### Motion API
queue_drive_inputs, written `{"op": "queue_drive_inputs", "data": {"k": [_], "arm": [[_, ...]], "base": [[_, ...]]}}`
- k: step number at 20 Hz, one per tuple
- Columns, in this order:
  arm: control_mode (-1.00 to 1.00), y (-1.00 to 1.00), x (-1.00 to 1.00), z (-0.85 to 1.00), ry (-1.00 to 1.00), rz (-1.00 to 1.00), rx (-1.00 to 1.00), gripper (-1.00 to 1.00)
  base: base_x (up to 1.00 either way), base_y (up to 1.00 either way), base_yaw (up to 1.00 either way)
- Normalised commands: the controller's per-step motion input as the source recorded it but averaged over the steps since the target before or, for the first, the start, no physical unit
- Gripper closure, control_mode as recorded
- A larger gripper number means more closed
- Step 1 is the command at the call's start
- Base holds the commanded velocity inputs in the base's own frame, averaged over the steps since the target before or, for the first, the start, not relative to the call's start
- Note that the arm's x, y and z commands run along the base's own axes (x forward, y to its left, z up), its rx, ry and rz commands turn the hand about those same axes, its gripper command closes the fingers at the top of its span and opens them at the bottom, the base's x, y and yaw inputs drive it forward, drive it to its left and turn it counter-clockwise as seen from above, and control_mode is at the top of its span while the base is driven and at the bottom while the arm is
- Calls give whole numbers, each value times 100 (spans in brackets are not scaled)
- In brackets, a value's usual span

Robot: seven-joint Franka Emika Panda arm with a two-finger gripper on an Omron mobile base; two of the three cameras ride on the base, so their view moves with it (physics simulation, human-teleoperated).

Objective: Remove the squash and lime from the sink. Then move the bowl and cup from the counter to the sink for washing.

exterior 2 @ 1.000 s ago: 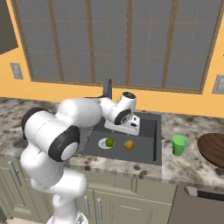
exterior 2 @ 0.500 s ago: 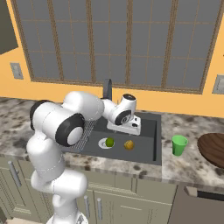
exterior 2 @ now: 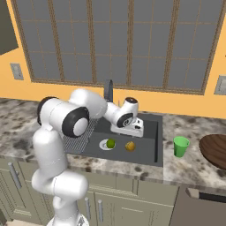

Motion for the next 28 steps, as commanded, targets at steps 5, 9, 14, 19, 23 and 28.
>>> {"op": "queue_drive_inputs", "data": {"k": [5,9,14,19,23,28], "arm": [[-100,-7,28,-23,0,0,0,-100],[-100,-5,31,-19,0,0,0,-100],[-100,-6,27,-19,0,-1,0,-100],[-100,-6,27,-20,-1,-3,0,-100],[-100,-5,29,-20,-3,-5,0,-100],[-100,-2,22,-19,-6,-6,0,-100]], "base": [[0,0,0],[0,0,0],[0,0,0],[0,0,0],[0,0,0],[0,0,0]]}}
